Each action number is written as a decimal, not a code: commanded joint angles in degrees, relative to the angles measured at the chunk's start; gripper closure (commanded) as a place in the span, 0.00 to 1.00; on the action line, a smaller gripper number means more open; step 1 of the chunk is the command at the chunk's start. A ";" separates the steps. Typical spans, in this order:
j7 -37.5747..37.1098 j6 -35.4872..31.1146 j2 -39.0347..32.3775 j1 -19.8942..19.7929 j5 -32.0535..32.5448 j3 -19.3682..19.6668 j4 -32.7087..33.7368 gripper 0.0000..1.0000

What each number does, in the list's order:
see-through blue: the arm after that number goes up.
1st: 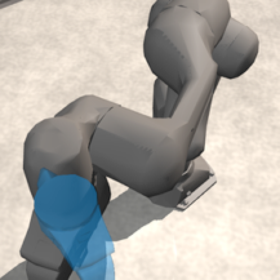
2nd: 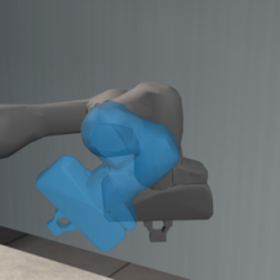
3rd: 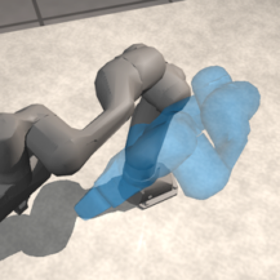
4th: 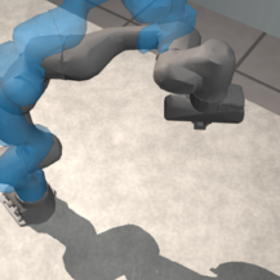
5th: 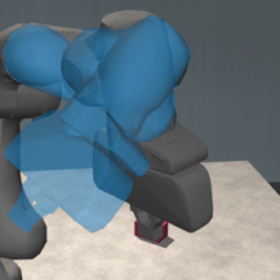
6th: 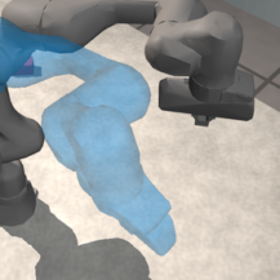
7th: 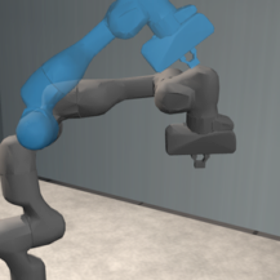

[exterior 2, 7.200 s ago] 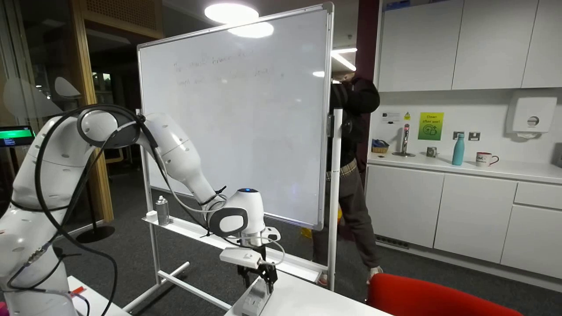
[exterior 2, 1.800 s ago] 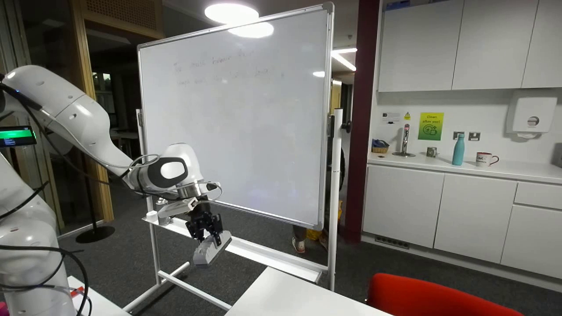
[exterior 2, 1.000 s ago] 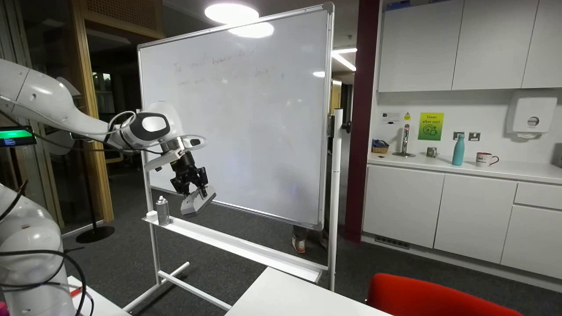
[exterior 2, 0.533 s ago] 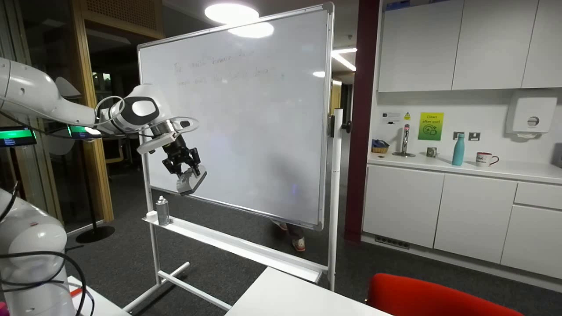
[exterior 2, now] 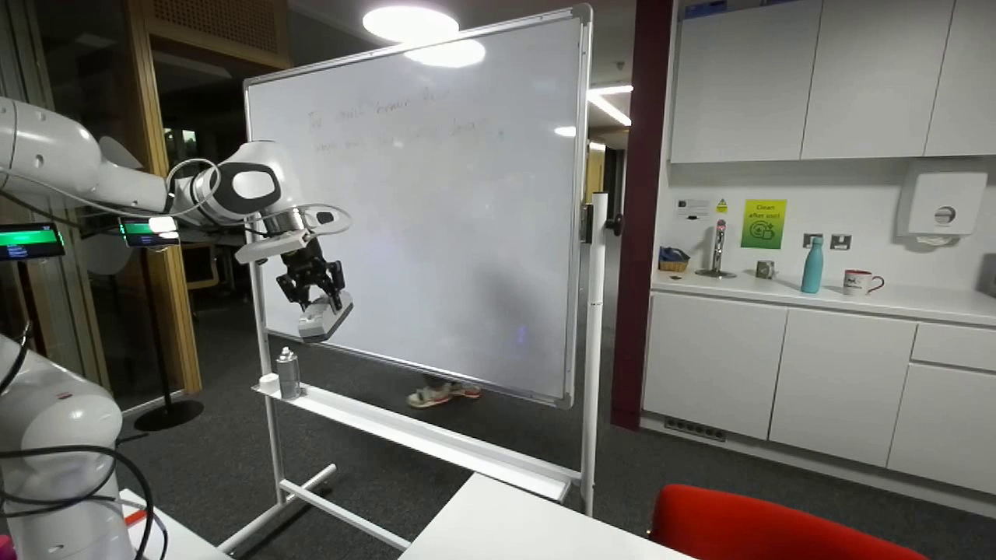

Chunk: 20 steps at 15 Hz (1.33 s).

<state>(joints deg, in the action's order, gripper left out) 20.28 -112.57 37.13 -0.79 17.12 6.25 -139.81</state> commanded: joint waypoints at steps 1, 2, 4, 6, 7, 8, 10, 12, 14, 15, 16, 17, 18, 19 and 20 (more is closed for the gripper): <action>-0.03 0.11 -0.07 0.08 0.01 0.05 0.09 0.40; -0.02 0.11 -0.11 0.08 0.00 0.05 0.09 0.65; -1.09 -1.16 -1.14 0.21 -0.75 0.10 0.85 0.65; -3.65 -1.35 -3.21 0.50 -2.61 -0.55 4.95 0.65; -5.35 -1.81 -3.83 0.47 -3.35 -1.13 6.68 0.65; -6.96 -1.19 -4.76 0.55 -4.37 -1.84 9.38 0.65; -10.51 -0.86 -6.52 0.47 -5.70 -3.50 14.66 0.65; -13.43 -1.22 -8.64 0.26 -6.07 -5.12 19.85 0.65; -15.64 -3.54 -10.88 0.15 -5.57 -6.31 24.11 0.65; -16.23 -5.55 -12.04 0.21 -5.30 -6.68 25.83 0.65; -16.35 -8.29 -12.99 0.38 -5.23 -6.84 27.01 0.65; -16.13 -12.04 -13.79 0.58 -5.28 -6.87 27.84 0.65; -15.83 -15.60 -14.56 0.62 -5.25 -6.88 28.50 0.65; -15.27 -19.53 -15.11 0.73 -5.47 -6.71 28.86 0.65; -14.80 -22.92 -15.32 0.80 -5.73 -6.51 29.11 0.65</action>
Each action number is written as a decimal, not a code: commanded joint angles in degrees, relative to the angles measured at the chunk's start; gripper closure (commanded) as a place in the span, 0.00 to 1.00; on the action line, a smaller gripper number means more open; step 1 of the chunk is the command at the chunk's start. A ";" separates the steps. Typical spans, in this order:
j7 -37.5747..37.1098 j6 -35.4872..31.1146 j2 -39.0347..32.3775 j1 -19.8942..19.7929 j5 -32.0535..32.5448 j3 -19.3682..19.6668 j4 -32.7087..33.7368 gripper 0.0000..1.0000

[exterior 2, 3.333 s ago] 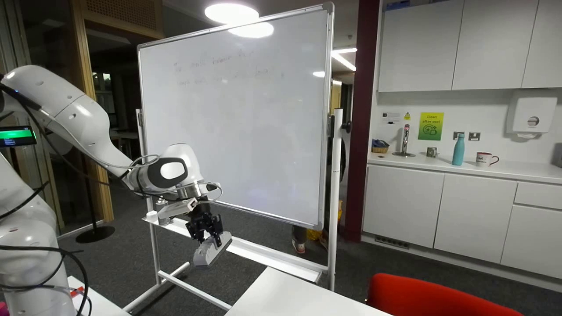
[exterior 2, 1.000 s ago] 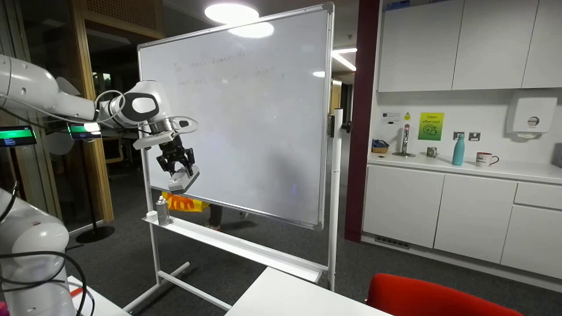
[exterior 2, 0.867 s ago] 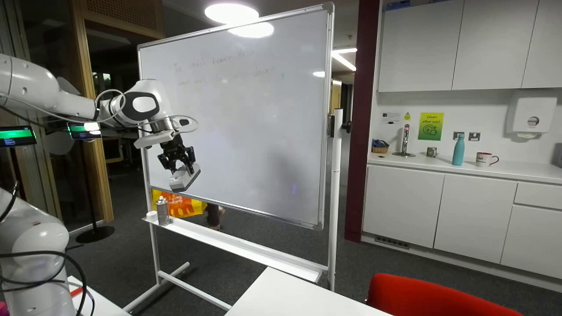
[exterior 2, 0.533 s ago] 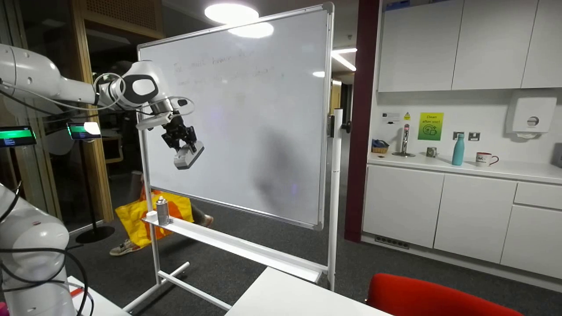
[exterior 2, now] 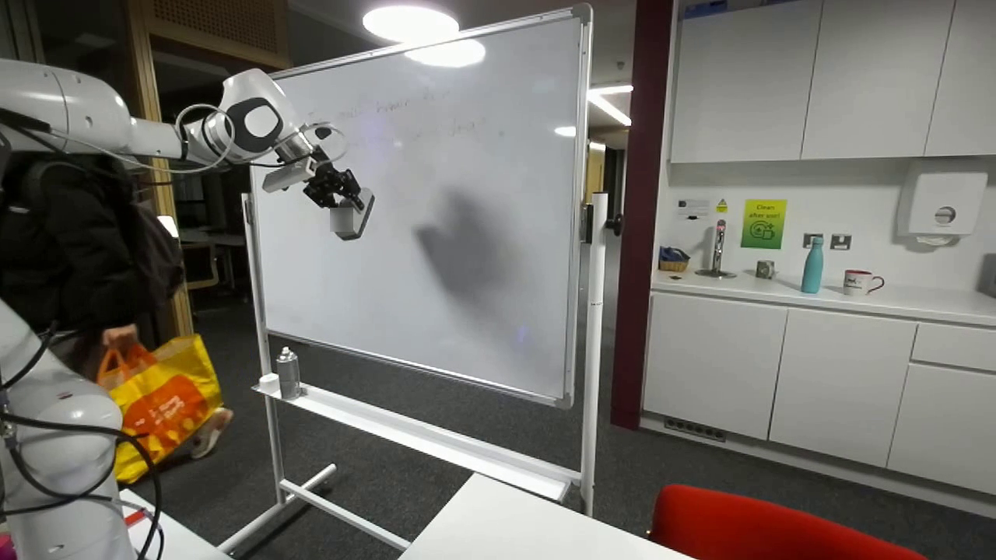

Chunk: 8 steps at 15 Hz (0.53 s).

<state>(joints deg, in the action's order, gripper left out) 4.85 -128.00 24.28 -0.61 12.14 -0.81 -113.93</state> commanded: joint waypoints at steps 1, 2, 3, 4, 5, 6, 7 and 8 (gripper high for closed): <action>1.21 -11.02 -2.55 0.74 -1.05 0.80 3.12 0.65; 1.71 -14.75 -2.24 0.64 -0.82 0.97 2.42 0.65; 2.89 -18.72 -1.82 0.84 -0.89 1.38 1.13 0.65; 4.19 -21.18 -1.34 1.23 -1.35 1.82 -0.14 0.65; 1.25 -16.38 -2.06 -0.17 -0.21 0.25 1.25 0.40; 1.83 -18.02 -2.06 -0.16 -0.24 0.42 1.05 0.40; 2.10 -18.62 -2.06 -0.15 -0.25 0.54 0.92 0.40; 2.23 -18.72 -2.06 -0.15 -0.25 0.59 0.87 0.40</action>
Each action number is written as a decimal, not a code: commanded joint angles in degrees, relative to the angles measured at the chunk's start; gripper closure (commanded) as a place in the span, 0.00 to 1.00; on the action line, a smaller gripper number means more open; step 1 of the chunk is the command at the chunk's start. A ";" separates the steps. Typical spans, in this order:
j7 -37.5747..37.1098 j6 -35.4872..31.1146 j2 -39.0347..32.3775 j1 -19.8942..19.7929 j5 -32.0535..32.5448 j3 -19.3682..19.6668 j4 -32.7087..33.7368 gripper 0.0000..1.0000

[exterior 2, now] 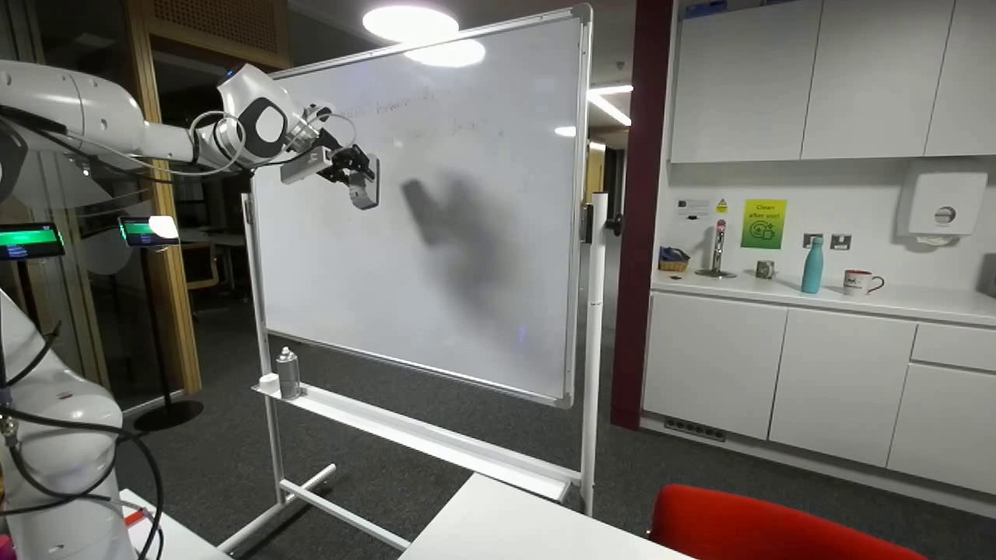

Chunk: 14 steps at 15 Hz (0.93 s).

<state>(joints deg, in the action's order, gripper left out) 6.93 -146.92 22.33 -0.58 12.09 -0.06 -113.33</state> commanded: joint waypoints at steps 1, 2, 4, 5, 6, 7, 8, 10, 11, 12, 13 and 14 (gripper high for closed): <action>0.20 0.19 -0.11 -0.17 -0.20 -0.15 0.24 0.65; 0.26 -2.10 -0.25 -0.03 -0.23 -0.04 -0.09 0.65; 0.74 -4.57 -0.81 0.41 -0.73 0.23 0.24 0.65; 0.96 -6.54 -1.44 0.64 -0.99 0.35 0.75 0.65; 0.94 -8.60 -1.92 0.57 -0.85 0.31 0.98 0.65; 1.02 -11.21 -2.61 0.48 -0.64 0.31 1.28 0.65; 1.12 -13.21 -3.24 0.48 -0.69 0.36 1.56 0.65; 1.09 -17.85 -5.16 0.17 -0.37 0.33 2.40 0.65; 1.19 -19.72 -6.03 0.12 -0.32 0.33 2.69 0.65; 0.90 -21.94 -7.17 -0.32 0.14 0.15 3.23 0.65; 0.81 -23.57 -8.12 -0.50 0.27 0.09 3.67 0.65; 0.85 -25.35 -8.97 -0.68 0.49 0.00 4.01 0.65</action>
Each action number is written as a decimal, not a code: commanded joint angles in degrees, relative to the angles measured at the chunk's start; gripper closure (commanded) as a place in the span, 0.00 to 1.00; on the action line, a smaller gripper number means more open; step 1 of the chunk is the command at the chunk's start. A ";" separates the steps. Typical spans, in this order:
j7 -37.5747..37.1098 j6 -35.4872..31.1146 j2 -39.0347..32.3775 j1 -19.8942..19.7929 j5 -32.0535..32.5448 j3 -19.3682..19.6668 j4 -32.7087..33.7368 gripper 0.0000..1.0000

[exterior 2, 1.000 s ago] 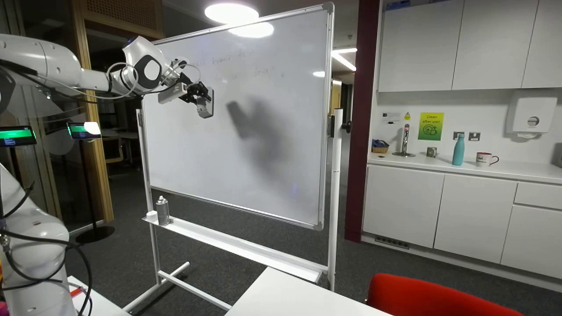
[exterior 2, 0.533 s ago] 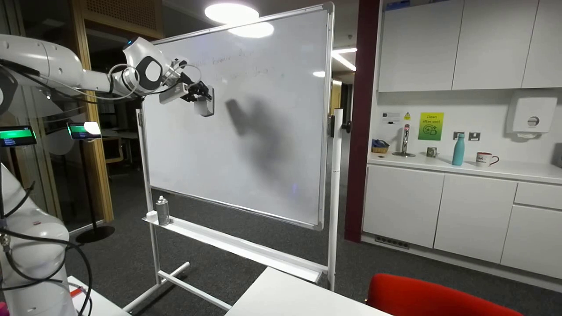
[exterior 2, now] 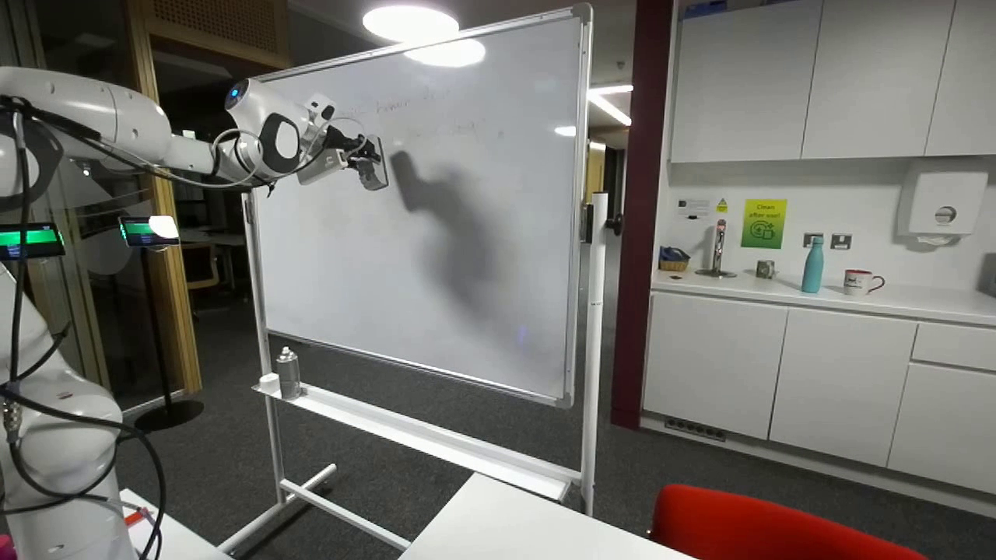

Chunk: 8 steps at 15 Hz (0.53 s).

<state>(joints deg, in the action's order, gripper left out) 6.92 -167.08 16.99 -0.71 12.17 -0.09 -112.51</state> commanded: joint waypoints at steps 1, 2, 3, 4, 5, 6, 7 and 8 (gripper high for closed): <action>0.85 -6.96 -4.35 -0.82 0.86 -0.15 3.48 0.65; 1.00 -8.40 -5.00 -0.92 1.11 -0.20 3.81 0.65; 0.68 -9.90 -5.47 -0.90 1.93 -0.19 4.17 0.65; 0.54 -11.02 -5.78 -1.06 2.35 -0.33 4.51 0.65; 0.70 -11.99 -6.09 -0.92 2.44 -0.27 4.95 0.65; 0.74 -12.67 -6.19 -0.86 2.58 -0.31 5.43 0.65; 0.76 -13.15 -6.33 -0.84 2.67 -0.32 6.09 0.65; 0.65 -13.42 -6.56 -0.95 2.81 -0.36 6.96 0.65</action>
<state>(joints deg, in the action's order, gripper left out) 6.98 -178.15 12.02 -0.91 13.57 -0.13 -109.38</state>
